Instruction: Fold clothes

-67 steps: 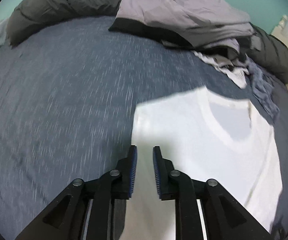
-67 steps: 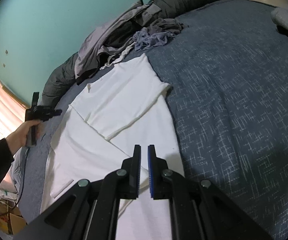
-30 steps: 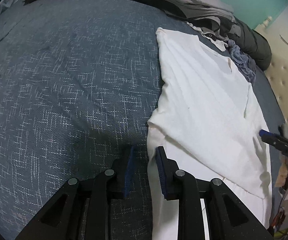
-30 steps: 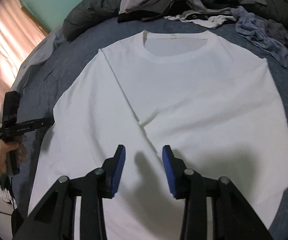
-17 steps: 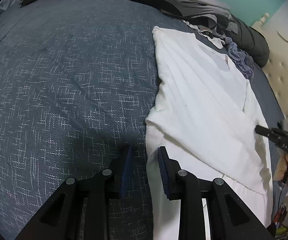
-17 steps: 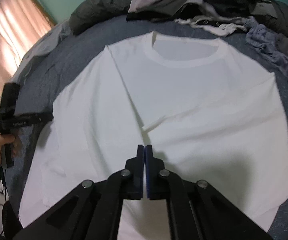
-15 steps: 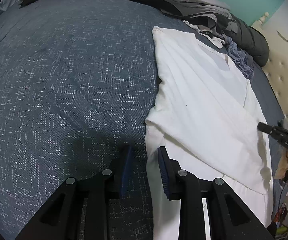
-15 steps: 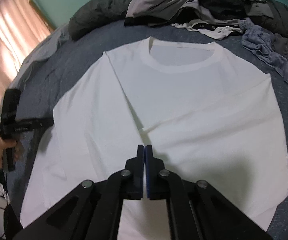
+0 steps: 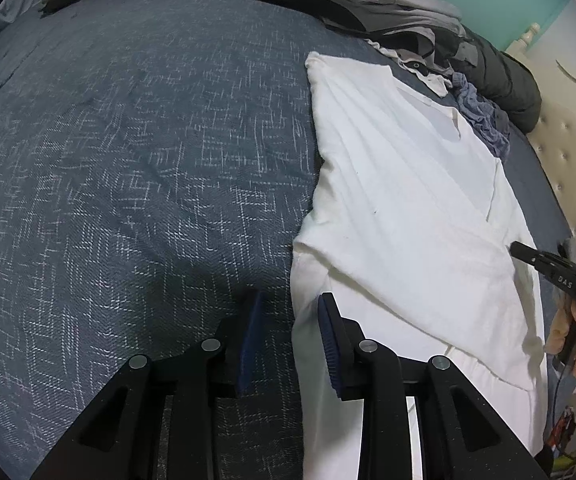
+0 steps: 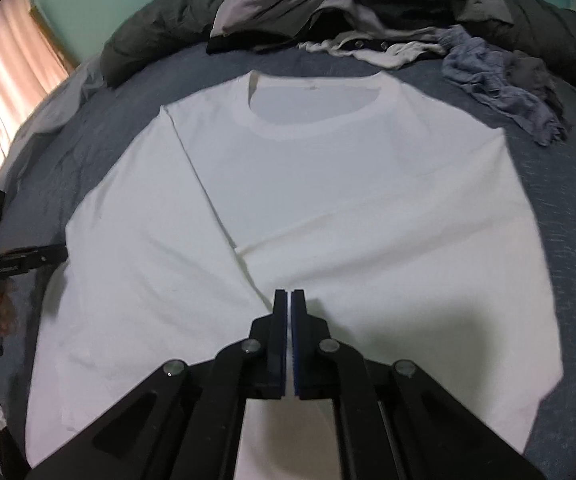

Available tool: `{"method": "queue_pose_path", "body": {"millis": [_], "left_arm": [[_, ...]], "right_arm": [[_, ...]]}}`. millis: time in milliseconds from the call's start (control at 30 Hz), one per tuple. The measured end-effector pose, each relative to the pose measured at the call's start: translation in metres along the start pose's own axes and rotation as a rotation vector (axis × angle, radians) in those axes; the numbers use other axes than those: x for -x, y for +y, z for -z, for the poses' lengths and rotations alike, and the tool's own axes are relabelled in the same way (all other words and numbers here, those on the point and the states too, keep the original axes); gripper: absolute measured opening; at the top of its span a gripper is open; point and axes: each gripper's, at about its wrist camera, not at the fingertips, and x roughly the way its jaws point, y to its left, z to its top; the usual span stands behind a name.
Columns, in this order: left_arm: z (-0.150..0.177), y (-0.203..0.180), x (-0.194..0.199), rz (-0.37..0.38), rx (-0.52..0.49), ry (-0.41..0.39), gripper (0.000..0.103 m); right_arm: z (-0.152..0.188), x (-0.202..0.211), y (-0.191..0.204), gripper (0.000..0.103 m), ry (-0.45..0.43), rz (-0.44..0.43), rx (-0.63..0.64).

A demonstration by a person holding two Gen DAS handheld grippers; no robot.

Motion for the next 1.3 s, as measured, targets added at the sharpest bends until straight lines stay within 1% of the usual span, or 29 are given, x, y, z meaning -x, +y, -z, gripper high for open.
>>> {"method": "queue_pose_path", "body": {"millis": [67, 133, 233, 333, 433, 567, 633, 700, 733, 767, 833, 900, 967, 1000, 1067, 1133, 1300], "left_arm": [[0.000, -0.002, 0.001, -0.014, -0.013, -0.007, 0.032], [0.000, -0.004, 0.001, -0.029, -0.030, -0.014, 0.032], [0.000, -0.007, 0.003, -0.045, -0.045, -0.029, 0.032], [-0.001, -0.006, 0.008, -0.036, -0.024, -0.060, 0.032], [-0.002, -0.007, 0.002, -0.073, -0.046, -0.052, 0.032], [-0.007, -0.006, -0.002, -0.072, -0.033, -0.063, 0.032], [-0.008, -0.007, -0.004, -0.077, -0.044, -0.068, 0.032], [-0.009, -0.009, -0.006, -0.085, -0.059, -0.068, 0.031], [-0.010, -0.009, -0.006, -0.086, -0.058, -0.070, 0.024], [-0.010, -0.008, -0.006, -0.087, -0.053, -0.073, 0.011], [-0.009, -0.007, -0.005, -0.087, -0.042, -0.077, 0.007], [-0.009, -0.006, -0.004, -0.088, -0.031, -0.082, 0.006], [-0.009, -0.005, -0.003, -0.089, -0.021, -0.087, 0.006], [-0.009, -0.004, -0.003, -0.089, -0.015, -0.089, 0.006], [-0.009, -0.003, -0.003, -0.088, -0.007, -0.089, 0.006], [-0.007, -0.002, 0.001, -0.087, -0.001, -0.090, 0.008], [0.002, 0.002, 0.015, -0.090, 0.005, -0.090, 0.009]], "right_arm": [[0.009, 0.017, -0.002, 0.002, -0.025, -0.021, 0.007], [0.022, 0.030, -0.005, 0.002, -0.033, -0.024, 0.004], [0.043, 0.045, -0.013, 0.002, -0.044, -0.046, -0.043], [0.068, 0.060, -0.022, 0.002, -0.059, -0.055, -0.084], [0.083, 0.068, -0.029, 0.002, -0.065, -0.060, -0.104], [0.098, 0.077, -0.039, 0.002, -0.051, -0.109, -0.178], [0.101, 0.080, -0.041, 0.003, -0.039, -0.127, -0.193], [0.105, 0.081, -0.042, 0.004, -0.024, -0.127, -0.184], [0.106, 0.082, -0.043, 0.006, -0.021, -0.122, -0.179], [0.107, 0.082, -0.044, 0.007, -0.018, -0.119, -0.176], [0.110, 0.082, -0.047, 0.009, -0.017, -0.115, -0.184], [0.114, 0.081, -0.048, 0.014, -0.003, -0.093, -0.181], [0.117, 0.078, -0.047, 0.025, 0.017, -0.063, -0.167], [0.119, 0.079, -0.047, 0.026, 0.021, -0.054, -0.156], [0.121, 0.080, -0.047, 0.033, 0.032, -0.036, -0.138], [0.124, 0.081, -0.052, 0.034, 0.045, -0.024, -0.139], [0.132, 0.078, -0.068, 0.035, 0.074, -0.010, -0.180]]}}
